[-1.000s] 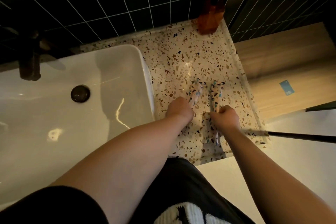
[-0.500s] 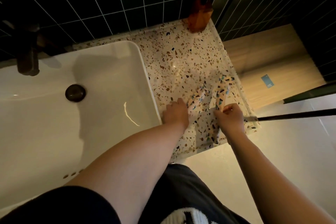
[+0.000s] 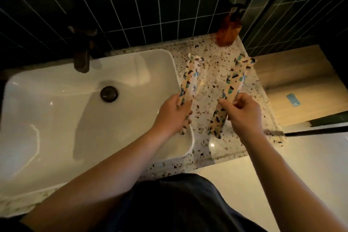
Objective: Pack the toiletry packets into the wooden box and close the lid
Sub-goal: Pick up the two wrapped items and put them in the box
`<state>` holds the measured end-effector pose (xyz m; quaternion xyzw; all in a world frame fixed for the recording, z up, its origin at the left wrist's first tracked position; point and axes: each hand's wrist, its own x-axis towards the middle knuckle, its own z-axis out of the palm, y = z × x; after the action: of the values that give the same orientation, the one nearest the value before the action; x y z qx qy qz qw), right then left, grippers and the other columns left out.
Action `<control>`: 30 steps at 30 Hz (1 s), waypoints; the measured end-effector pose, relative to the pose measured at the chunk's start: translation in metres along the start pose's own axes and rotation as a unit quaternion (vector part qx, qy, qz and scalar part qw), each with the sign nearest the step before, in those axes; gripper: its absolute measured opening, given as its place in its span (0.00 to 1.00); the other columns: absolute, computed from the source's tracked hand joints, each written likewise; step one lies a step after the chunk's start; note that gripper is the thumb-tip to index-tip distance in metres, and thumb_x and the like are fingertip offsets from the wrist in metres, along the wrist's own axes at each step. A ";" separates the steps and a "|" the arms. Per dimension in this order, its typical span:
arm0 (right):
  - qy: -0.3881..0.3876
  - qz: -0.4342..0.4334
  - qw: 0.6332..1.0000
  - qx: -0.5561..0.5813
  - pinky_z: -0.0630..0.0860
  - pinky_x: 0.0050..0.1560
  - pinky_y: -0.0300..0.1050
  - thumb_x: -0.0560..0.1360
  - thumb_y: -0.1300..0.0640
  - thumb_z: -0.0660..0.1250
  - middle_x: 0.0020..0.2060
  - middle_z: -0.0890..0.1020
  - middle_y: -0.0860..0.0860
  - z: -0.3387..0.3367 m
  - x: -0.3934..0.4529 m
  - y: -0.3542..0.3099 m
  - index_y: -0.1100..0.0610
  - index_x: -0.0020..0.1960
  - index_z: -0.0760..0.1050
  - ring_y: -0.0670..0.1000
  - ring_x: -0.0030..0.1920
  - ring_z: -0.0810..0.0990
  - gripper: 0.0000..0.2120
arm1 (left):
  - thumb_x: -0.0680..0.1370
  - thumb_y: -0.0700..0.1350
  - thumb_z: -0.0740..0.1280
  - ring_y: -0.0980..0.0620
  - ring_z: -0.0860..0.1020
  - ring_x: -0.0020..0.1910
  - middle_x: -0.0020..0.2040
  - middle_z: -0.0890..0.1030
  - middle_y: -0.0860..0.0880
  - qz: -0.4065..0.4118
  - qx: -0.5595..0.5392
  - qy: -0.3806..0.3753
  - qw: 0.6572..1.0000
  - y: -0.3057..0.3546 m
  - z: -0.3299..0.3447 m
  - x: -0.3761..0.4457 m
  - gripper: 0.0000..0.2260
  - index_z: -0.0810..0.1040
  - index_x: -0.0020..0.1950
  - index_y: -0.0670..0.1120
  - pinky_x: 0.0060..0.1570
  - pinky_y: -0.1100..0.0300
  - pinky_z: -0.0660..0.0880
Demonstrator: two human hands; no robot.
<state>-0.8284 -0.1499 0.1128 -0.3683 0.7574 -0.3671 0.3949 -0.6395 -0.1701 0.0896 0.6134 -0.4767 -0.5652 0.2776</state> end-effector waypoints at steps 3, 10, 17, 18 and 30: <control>-0.053 -0.031 0.998 -0.003 0.78 0.36 0.41 0.74 0.53 0.74 0.35 0.83 0.51 0.039 -0.023 -0.026 0.54 0.43 0.78 0.45 0.33 0.81 0.07 | 0.81 0.54 0.65 0.38 0.84 0.40 0.41 0.84 0.42 -0.014 -0.022 0.055 0.998 -0.014 -0.064 -0.025 0.11 0.79 0.50 0.47 0.40 0.38 0.82; -0.177 -0.097 0.979 -0.023 0.83 0.41 0.49 0.75 0.57 0.72 0.37 0.84 0.52 0.169 -0.094 -0.074 0.55 0.47 0.78 0.54 0.40 0.84 0.04 | 0.82 0.54 0.64 0.44 0.77 0.32 0.37 0.78 0.34 0.007 -0.045 0.146 0.988 -0.062 -0.206 -0.071 0.12 0.80 0.47 0.48 0.33 0.36 0.78; -0.199 -0.109 0.974 -0.012 0.81 0.41 0.50 0.74 0.63 0.73 0.34 0.80 0.58 0.323 -0.172 -0.107 0.60 0.43 0.76 0.54 0.37 0.79 0.05 | 0.82 0.52 0.65 0.43 0.76 0.31 0.37 0.78 0.35 0.048 -0.037 0.174 0.983 -0.112 -0.365 -0.103 0.16 0.76 0.46 0.39 0.28 0.49 0.76; -0.201 -0.111 0.973 -0.017 0.81 0.41 0.50 0.74 0.62 0.73 0.37 0.81 0.60 0.344 -0.184 -0.112 0.62 0.45 0.77 0.56 0.37 0.80 0.06 | 0.82 0.51 0.65 0.42 0.78 0.33 0.39 0.80 0.36 0.053 -0.032 0.177 0.982 -0.121 -0.388 -0.108 0.13 0.78 0.48 0.42 0.31 0.49 0.77; -0.214 -0.193 0.950 -0.122 0.78 0.47 0.56 0.74 0.54 0.73 0.43 0.83 0.57 0.517 -0.260 -0.165 0.61 0.44 0.74 0.56 0.45 0.81 0.11 | 0.81 0.49 0.67 0.54 0.78 0.46 0.51 0.79 0.52 -0.009 0.123 0.291 0.949 -0.209 -0.597 -0.108 0.06 0.79 0.57 0.50 0.43 0.57 0.75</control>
<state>-0.2271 -0.1423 0.1213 -0.6229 0.6086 -0.2530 0.4214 -0.0008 -0.1096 0.0752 0.7847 -0.4355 -0.3018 0.3218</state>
